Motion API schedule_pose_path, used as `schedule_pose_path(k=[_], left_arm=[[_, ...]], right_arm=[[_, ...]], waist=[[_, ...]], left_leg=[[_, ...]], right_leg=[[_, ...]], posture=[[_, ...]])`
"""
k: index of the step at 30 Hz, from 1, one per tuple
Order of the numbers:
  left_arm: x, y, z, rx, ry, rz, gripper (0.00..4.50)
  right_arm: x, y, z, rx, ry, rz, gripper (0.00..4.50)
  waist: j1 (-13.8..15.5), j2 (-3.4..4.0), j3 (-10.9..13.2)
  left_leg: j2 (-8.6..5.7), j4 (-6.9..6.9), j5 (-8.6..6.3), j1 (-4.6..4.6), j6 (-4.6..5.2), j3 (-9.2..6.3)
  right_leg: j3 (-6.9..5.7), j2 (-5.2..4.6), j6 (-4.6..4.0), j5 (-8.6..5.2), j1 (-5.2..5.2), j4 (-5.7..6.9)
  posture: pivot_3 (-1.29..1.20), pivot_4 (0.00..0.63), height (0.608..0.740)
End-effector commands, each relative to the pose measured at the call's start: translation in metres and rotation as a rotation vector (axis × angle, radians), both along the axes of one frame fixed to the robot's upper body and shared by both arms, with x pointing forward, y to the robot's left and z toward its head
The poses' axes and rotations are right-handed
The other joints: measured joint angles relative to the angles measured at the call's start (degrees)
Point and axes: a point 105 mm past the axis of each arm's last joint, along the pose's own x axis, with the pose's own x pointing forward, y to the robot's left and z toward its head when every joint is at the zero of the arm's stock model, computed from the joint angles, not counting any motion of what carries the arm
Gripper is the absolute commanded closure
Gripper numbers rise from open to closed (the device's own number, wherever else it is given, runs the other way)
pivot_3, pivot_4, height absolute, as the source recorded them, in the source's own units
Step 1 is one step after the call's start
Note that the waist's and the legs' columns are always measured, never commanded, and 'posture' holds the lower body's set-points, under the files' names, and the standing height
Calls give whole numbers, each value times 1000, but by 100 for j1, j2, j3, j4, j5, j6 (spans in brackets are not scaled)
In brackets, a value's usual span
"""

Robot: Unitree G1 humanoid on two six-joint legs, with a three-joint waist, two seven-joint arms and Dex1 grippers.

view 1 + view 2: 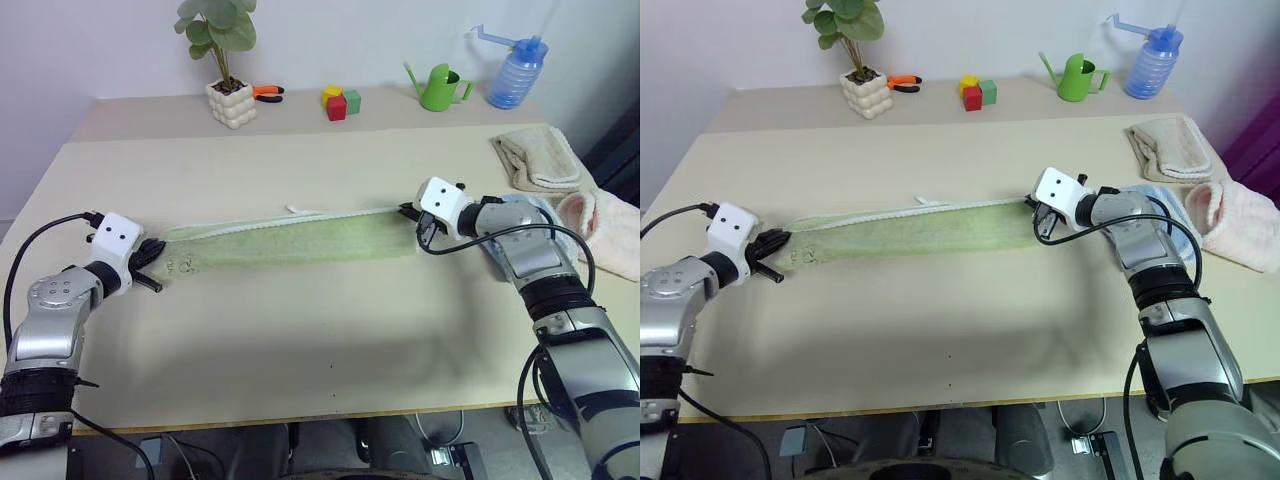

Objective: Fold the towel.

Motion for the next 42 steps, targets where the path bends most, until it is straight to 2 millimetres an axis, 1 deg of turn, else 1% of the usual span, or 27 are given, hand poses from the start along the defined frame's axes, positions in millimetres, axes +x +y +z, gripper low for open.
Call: schedule_pose_path(k=[1, 4, 6, 8, 9, 10, 14, 16, 17, 18, 19, 23, 24, 25, 27, 28, 29, 31, 34, 37, 38, 40, 41, 42], left_arm=[[2, 2, 8, -32, -33, 19, 4500], [1, 1, 7, -61, -35, 34, 3620], [2, 5, 8, -58, -59, 79, 2740], [4, 10, 11, -65, -101, 134, 1723], [4, 13, 14, -79, -128, 162, 1154], [5, 16, 17, -119, -153, 200, 792], [0, 22, 29, -258, -251, 296, 792], [-5, 26, 33, -298, -280, 336, 792], [-7, 28, 36, -310, -302, 355, 761], [-10, 31, 39, -333, -329, 386, 752], [-12, 33, 41, -349, -346, 408, 752], [-17, 46, 42, -450, -378, 532, 752], [-17, 42, 43, -446, -377, 517, 752], [-16, 33, 43, -420, -363, 469, 752], [-12, 6, 38, -295, -307, 328, 752], [-11, -3, 34, -274, -278, 284, 752], [-10, -8, 31, -272, -261, 258, 752], [-8, -12, 30, -279, -251, 243, 752], [-3, -9, 27, -278, -248, 266, 752], [-1, -16, 40, -299, -302, 224, 752], [-2, -23, 45, -279, -316, 180, 752], [-6, -48, 50, -220, -327, 43, 752], [-8, -57, 50, -205, -328, -3, 752], [-11, -72, 50, -197, -319, -75, 752]], right_arm=[[2, -1, 12, 26, -38, -8, 4443], [3, -4, 12, 32, -45, -29, 3676], [3, -7, 14, 35, -69, -54, 2807], [5, -12, 17, 35, -101, -88, 1788], [5, -14, 18, 38, -109, -100, 1186], [4, -15, 19, 39, -122, -107, 883], [2, -27, 40, 100, -230, -201, 883], [-3, -34, 50, 195, -226, -252, 883], [-10, -36, 51, 264, -196, -268, 629], [-22, -33, 49, 368, -127, -265, 337], [-31, -29, 47, 434, -75, -256, 18], [-70, -11, 32, 588, 127, -216, 18], [-79, -8, 26, 615, 180, -220, 18], [-87, -5, 19, 655, 231, -243, 18], [-100, -1, 4, 762, 339, -317, 18], [-106, 2, -2, 786, 370, -340, 18], [-111, 6, -5, 794, 393, -347, 18], [-118, 12, -9, 789, 417, -353, 18], [-124, 18, -20, 800, 473, -382, 18], [-124, 20, -26, 864, 530, -445, 18], [-123, 21, -27, 894, 544, -464, 18], [-121, 23, -27, 970, 569, -497, 18], [-120, 24, -26, 994, 579, -508, 18], [-117, 24, -26, 1028, 590, -530, 18]], waist=[[0, 0, 0], [0, 0, 0], [2, 0, 0], [9, 0, 0], [9, 0, 0], [10, 0, 0], [16, 0, 0], [20, 0, 0], [22, -1, 0], [26, -2, -1], [42, -3, -2], [43, -6, -5], [42, -6, -5], [41, -6, -5], [37, -12, -9], [39, -11, -9], [40, -10, -9], [42, -10, -9], [39, -10, -10], [30, -11, -10], [31, -11, -10], [32, -11, -10], [32, -9, -10], [32, -8, -10]], left_leg=[[0, 0, 0, 0, 0, 0], [0, 0, 0, 0, 0, 0], [0, 1, 0, 0, 0, -1], [0, 1, 0, 0, 0, -1], [-1, 1, 0, 0, 0, -1], [-1, 1, 0, 0, 0, -1], [-1, 2, 0, -3, -1, -3], [-1, 3, 1, -5, -2, -3], [-1, 2, 1, -5, -2, -4], [-1, 2, 1, -6, -2, -6], [0, 2, 0, -6, -2, -9], [-1, 4, 0, -11, -1, -19], [-1, 4, 0, -10, -1, -20], [-1, 5, 0, -9, -1, -21], [-1, 4, 0, -7, -1, -21], [0, 2, 0, -5, -1, -21], [-1, 2, 0, -4, -1, -19], [-4, 3, 0, -3, -1, -19], [-3, 3, 0, -1, -1, -19], [-1, 2, 0, 0, -1, -19], [-1, 2, 0, 0, -1, -18], [-2, 1, 0, -1, -1, -17], [-2, 1, 0, -2, -1, -17], [-3, 1, 0, -2, -1, -16]], right_leg=[[0, 0, 0, 0, 0, 0], [0, 0, 0, 0, 0, 1], [0, -1, 0, 0, 0, 1], [0, -3, 0, 0, 0, 0], [1, -4, 0, 0, 0, 1], [1, -4, 0, 0, 0, 1], [1, -10, 1, 1, -2, 1], [1, -11, 1, 1, -2, 1], [1, -11, 1, 1, -2, 1], [1, -11, 1, 1, -2, 0], [0, -10, 1, 1, -1, 0], [0, -13, 1, 1, 2, 0], [0, -12, 1, 1, 3, 0], [0, -11, 1, 1, 3, 2], [0, -9, 1, 1, 4, 3], [1, -9, 0, 0, 6, 2], [2, -10, 0, 0, 7, 2], [2, -9, 0, 0, 8, 3], [-2, -3, -1, 0, 8, 3], [-4, 3, -1, 0, 8, 3], [-3, 2, -1, 0, 8, 3], [-2, 2, -1, 0, 7, 2], [-2, 1, -1, 0, 7, 1], [-1, -1, -1, 0, 7, 1]], posture=[[0, 150, 730], [0, 150, 730], [0, 150, 730], [0, 150, 730], [0, 150, 730], [0, 150, 730], [0, 150, 730], [0, 150, 730], [0, 150, 730], [0, 150, 730], [0, 150, 730], [0, 150, 730], [0, 150, 730], [0, 150, 730], [0, 150, 730], [0, 150, 730], [0, 150, 730], [0, 150, 730], [0, 150, 730], [0, 150, 730], [0, 150, 730], [0, 150, 730], [0, 150, 730], [0, 150, 730]])
